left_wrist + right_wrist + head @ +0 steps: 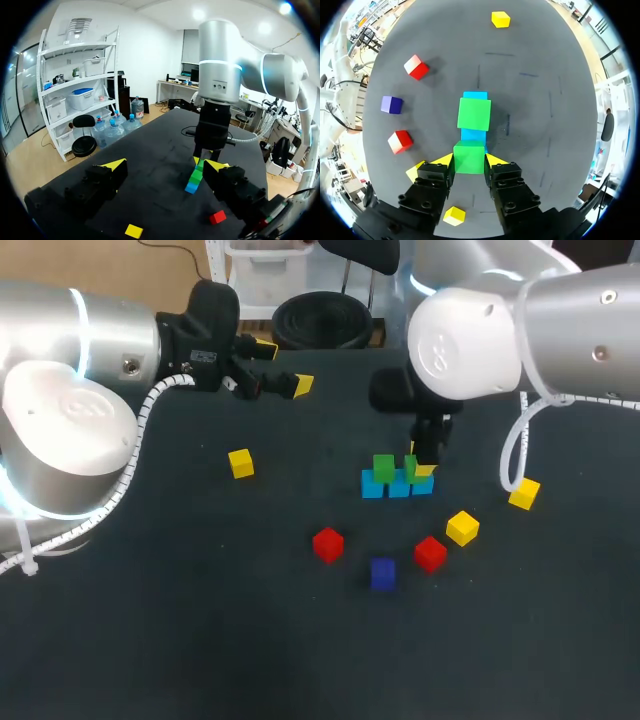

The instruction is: Place the blue cubes, place green cubes on the blue cubes, place the yellow cubes on the green cubes, then place the red cubes on the yellow cubes, and place purple cube on the red cubes.

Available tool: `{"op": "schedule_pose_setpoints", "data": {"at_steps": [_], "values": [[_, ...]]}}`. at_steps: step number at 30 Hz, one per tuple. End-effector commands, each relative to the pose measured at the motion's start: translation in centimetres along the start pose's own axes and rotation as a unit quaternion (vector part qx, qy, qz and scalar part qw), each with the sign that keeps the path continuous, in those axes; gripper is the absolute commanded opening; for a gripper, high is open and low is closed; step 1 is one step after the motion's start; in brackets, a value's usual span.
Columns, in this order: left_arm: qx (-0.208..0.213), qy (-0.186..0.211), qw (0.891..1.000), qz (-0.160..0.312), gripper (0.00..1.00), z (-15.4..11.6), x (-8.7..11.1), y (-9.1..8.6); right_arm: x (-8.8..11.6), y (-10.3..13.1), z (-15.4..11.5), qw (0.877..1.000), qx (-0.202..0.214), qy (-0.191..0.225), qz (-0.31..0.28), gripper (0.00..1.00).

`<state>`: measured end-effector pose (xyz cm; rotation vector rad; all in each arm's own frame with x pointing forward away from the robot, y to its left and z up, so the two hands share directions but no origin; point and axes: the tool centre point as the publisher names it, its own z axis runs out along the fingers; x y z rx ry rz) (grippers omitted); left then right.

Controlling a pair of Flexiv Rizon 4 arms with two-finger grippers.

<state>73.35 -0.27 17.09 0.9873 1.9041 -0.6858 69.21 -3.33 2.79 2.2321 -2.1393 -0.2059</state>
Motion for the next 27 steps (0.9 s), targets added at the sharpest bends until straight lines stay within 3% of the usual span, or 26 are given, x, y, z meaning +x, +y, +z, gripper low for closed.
{"op": "schedule_pose_setpoints", "data": {"at_steps": [1, 17, 18, 19, 20, 21, 27], "values": [[0.0, -0.003, 1.0, 0.001, 1.0, 0.01, 0.14, 0.04, 0.02, -0.09, 0.03, 1.0, 0.0, -0.001, 0.002, 0.0], [0.0, -0.003, 1.0, 0.001, 1.0, 0.01, 0.14, 0.04, 0.11, -0.33, 0.03, 1.0, 0.001, -0.001, 0.005, 0.0], [0.0, -0.003, 1.0, 0.001, 1.0, 0.01, 0.14, 0.04, 0.12, -0.32, 0.02, 1.0, 0.001, -0.001, 0.004, 0.13], [0.0, -0.003, 1.0, 0.001, 1.0, 0.01, 0.14, 0.04, 0.12, -0.32, 0.02, 1.0, 0.001, -0.002, 0.005, 0.36], [0.0, -0.003, 1.0, 0.001, 1.0, 0.01, 0.14, 0.04, 0.12, -0.31, 0.01, 1.0, 0.002, -0.003, 0.005, 0.89], [0.0, -0.003, 1.0, 0.001, 1.0, 0.01, 0.14, 0.04, 0.14, -0.29, 0.02, 1.0, 0.0, -0.007, 0.009, 1.0], [0.0, -0.003, 1.0, 0.001, 1.0, 0.01, 0.14, 0.04, 0.22, -0.16, -0.24, 1.0, -0.004, -0.013, 0.013, 1.0]]}}
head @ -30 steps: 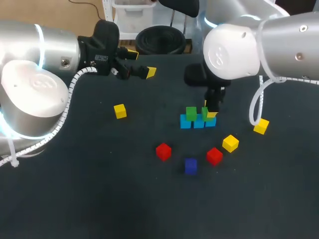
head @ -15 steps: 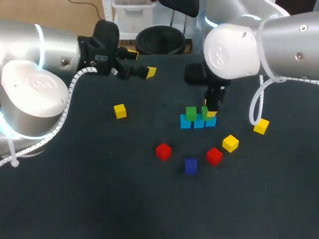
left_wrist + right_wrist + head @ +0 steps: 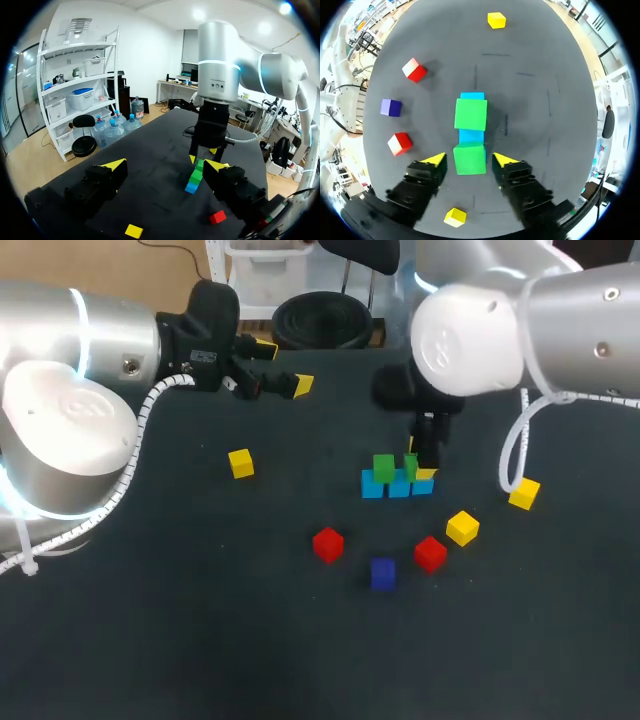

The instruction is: Place the blue cubes, place green cubes on the blue cubes, place the yellow cubes on the green cubes, then place the red cubes on the yellow cubes, and place purple cube on the red cubes.

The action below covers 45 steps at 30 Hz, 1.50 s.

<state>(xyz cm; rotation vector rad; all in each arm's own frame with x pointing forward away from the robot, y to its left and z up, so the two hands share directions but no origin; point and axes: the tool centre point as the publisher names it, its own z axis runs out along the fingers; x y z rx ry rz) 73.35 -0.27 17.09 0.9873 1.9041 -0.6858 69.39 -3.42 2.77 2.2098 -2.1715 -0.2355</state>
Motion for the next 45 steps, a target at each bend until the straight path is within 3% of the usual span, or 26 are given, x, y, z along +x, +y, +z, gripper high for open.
{"op": "schedule_pose_setpoints", "data": {"at_steps": [1, 7, 13, 30, 34, 45], "values": [[0.0, -0.003, 1.0, 0.001, 1.0, 0.0, 0.1, 0.0, 0.2, 0.0, -0.4, 1.0, 0.0, -0.003, 0.002, 1.0], [0.0, -0.003, 1.0, 0.001, 1.0, 0.0, 0.1, 0.0, 1.3, -0.2, -2.2, 1.0, 0.009, -0.018, 0.017, 1.0], [0.0, -0.003, 1.0, 0.001, 1.0, 0.0, 0.1, 0.0, 4.0, -1.0, -3.3, 0.998, 0.026, -0.023, 0.043, 1.0], [0.0, -0.003, 1.0, 0.001, 1.0, 0.0, 0.1, 0.0, 12.2, -1.3, -1.7, 0.983, 0.036, 0.003, 0.178, 1.0], [0.0, -0.003, 1.0, 0.001, 1.0, 0.0, 0.1, 0.0, 13.3, -0.3, -1.8, 0.979, 0.032, 0.016, 0.201, 1.0], [0.0, -0.003, 1.0, 0.001, 1.0, 0.0, 0.1, 0.0, 13.5, 4.6, -1.2, 0.979, 0.005, 0.015, 0.201, 1.0]]}}
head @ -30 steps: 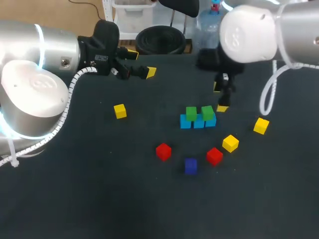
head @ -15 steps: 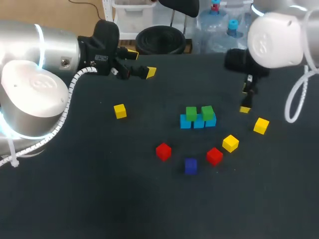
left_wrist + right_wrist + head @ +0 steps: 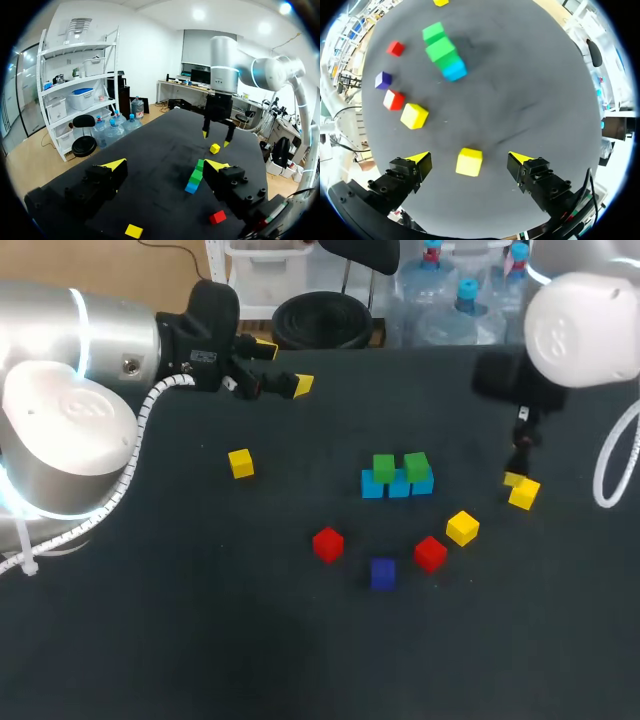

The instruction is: Place the blue cubes, place green cubes on the blue cubes, place the yellow cubes on the green cubes, then place the red cubes on the yellow cubes, and place purple cube on the red cubes.

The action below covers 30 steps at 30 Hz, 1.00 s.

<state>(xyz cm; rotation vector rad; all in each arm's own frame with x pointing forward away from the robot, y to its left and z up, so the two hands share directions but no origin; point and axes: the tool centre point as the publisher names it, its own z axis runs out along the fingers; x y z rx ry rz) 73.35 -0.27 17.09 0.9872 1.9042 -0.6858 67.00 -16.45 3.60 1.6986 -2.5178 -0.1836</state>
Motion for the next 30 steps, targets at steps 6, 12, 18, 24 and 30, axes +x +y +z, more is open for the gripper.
{"op": "schedule_pose_setpoints", "data": {"at_steps": [6, 12, 18, 24, 30], "values": [[0.0, -0.003, 1.0, 0.001, 1.0, 0.0, 0.1, 0.0, 3.1, 2.3, 2.0, 1.0, 0.004, 0.009, 0.008, 1.0], [0.0, -0.003, 1.0, 0.001, 1.0, 0.0, 0.1, 0.0, 3.3, 2.1, 2.8, 1.0, 0.023, 0.002, 0.017, 1.0], [0.0, -0.003, 1.0, 0.001, 1.0, 0.0, 0.1, 0.0, 3.0, 1.6, 3.4, 0.999, 0.03, 0.003, 0.015, 1.0], [0.0, -0.003, 1.0, 0.001, 1.0, 0.0, 0.1, 0.0, 2.9, 1.7, 3.8, 0.999, 0.033, 0.013, 0.005, 0.47], [0.0, -0.003, 1.0, 0.001, 1.0, 0.0, 0.1, 0.0, 2.7, 1.8, 3.8, 0.999, 0.034, 0.015, 0.003, 0.0]]}}
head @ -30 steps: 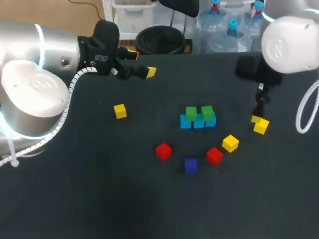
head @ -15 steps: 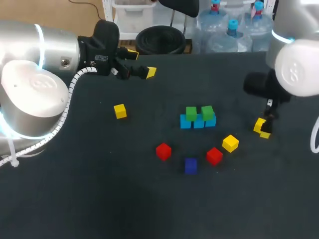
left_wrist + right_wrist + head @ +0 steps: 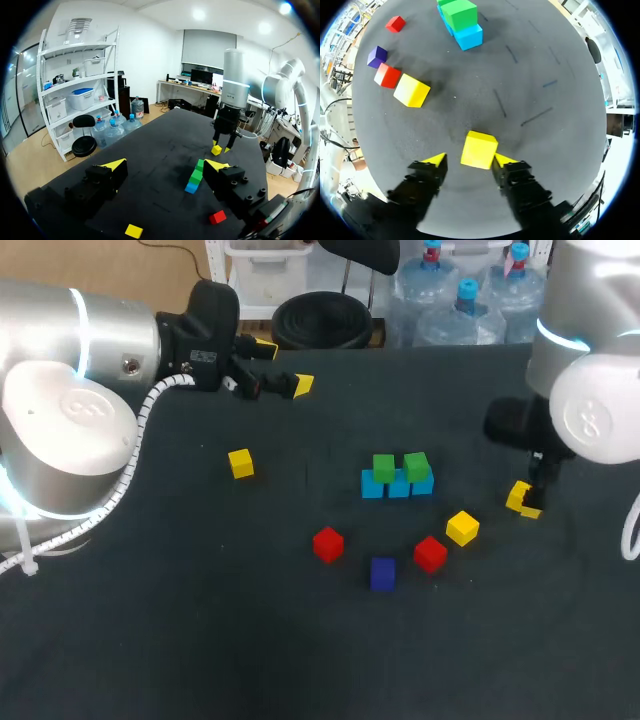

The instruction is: Place the blue cubes, place green cubes on the blue cubes, place the yellow cubes on the green cubes, then place the red cubes on the yellow cubes, and place purple cube on the red cubes.

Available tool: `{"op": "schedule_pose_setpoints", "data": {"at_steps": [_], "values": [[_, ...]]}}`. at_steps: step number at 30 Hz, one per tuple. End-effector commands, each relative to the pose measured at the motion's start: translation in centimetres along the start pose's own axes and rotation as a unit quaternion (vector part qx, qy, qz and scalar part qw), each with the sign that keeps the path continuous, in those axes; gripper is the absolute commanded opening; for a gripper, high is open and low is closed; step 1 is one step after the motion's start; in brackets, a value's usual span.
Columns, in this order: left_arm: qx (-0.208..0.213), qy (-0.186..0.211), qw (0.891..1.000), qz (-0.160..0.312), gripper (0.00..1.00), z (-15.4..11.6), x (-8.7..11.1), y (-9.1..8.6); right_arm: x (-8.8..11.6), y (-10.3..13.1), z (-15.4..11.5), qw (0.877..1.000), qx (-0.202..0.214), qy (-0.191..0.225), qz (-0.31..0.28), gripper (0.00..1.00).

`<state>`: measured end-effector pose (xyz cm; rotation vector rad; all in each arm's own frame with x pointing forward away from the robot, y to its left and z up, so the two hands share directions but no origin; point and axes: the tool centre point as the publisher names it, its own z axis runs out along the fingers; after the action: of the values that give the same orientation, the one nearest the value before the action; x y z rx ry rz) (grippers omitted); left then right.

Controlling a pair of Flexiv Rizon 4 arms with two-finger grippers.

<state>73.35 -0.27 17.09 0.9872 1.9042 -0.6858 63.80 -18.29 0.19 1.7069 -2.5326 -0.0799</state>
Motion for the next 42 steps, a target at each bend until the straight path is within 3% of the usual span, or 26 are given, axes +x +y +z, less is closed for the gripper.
{"op": "schedule_pose_setpoints", "data": {"at_steps": [1, 12, 17, 21, 26, 30, 35, 42], "values": [[0.0, -0.003, 1.0, 0.001, 1.0, 0.0, 0.1, 0.0, -0.2, 0.1, 0.0, 1.0, 0.002, 0.002, 0.001, 0.0], [0.0, -0.003, 1.0, 0.001, 1.0, 0.0, 0.1, 0.0, -1.0, 0.2, -1.4, 1.0, 0.012, -0.007, -0.013, 0.0], [0.0, -0.003, 1.0, 0.001, 1.0, 0.0, 0.1, 0.0, -1.4, 0.1, -4.2, 0.999, 0.011, -0.035, -0.028, 0.0], [0.0, -0.003, 1.0, 0.001, 1.0, 0.0, 0.1, 0.0, -2.5, 0.2, -6.9, 0.996, -0.015, -0.062, -0.07, 0.0], [0.0, -0.003, 1.0, 0.001, 1.0, 0.0, 0.1, 0.0, -4.3, -0.4, -10.0, 0.986, -0.017, -0.051, -0.156, 0.0], [0.0, -0.003, 1.0, 0.001, 1.0, 0.0, 0.1, 0.0, -6.5, -0.2, -11.8, 0.972, -0.018, -0.04, -0.232, 0.0], [0.0, -0.003, 1.0, 0.001, 1.0, 0.0, 0.1, 0.0, -8.8, -0.3, -12.3, 0.958, -0.015, -0.018, -0.285, 0.0], [0.0, -0.003, 1.0, 0.001, 1.0, 0.0, 0.1, 0.0, -10.8, 0.5, -11.2, 0.95, -0.01, 0.001, -0.313, 0.0]]}}
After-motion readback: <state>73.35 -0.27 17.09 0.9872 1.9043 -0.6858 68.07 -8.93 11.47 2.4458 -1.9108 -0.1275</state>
